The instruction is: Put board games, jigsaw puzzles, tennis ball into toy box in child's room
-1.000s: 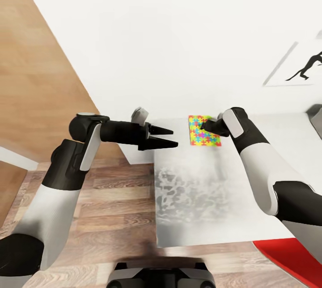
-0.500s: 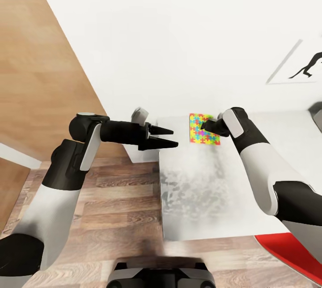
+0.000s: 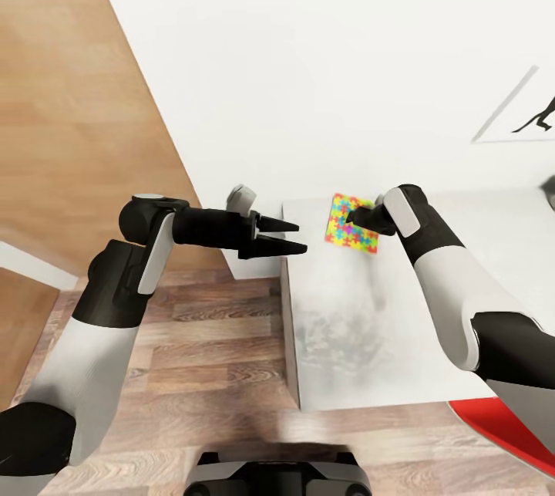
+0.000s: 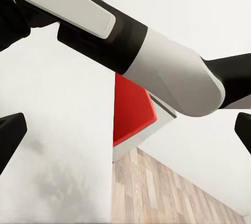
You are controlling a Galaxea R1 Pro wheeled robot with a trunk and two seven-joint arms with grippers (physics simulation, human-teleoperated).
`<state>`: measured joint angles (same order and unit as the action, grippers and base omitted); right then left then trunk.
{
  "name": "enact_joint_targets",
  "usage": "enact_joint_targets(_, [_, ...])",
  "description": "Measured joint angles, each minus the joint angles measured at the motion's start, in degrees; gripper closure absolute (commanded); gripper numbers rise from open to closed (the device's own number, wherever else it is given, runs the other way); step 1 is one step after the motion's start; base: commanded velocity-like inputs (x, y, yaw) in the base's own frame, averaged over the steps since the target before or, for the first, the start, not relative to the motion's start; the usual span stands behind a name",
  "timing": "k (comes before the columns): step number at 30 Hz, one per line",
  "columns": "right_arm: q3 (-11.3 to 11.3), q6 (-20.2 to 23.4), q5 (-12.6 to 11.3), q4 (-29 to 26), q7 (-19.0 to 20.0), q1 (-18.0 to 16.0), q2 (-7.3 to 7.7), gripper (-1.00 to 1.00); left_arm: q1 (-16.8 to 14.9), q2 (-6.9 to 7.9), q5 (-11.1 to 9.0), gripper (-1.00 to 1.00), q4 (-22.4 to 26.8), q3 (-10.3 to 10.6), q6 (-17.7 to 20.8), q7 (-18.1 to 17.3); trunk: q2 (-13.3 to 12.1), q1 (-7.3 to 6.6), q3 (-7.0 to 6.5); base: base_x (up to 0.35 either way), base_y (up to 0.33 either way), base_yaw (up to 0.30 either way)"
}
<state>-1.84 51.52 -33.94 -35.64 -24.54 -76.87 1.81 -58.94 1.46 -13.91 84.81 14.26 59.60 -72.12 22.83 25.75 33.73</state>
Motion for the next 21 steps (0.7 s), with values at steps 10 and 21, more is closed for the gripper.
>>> enact_joint_targets(10, [-0.1, 0.0, 0.0, 0.0, 0.0, 0.0, 0.08, -1.0, 0.0, -0.04, 0.0, -1.0, 0.0, 0.0, 0.0, 0.0, 0.0, 0.0, 0.0, 0.05, 0.004, 0.0])
enact_joint_targets(21, [-0.1, 0.0, 0.0, 0.0, 0.0, 0.0, 0.08, -1.0, 0.0, -0.09, 0.0, -1.0, 0.0, 0.0, 0.0, 0.0, 0.0, 0.0, 0.0, 0.001, 0.109, 0.0])
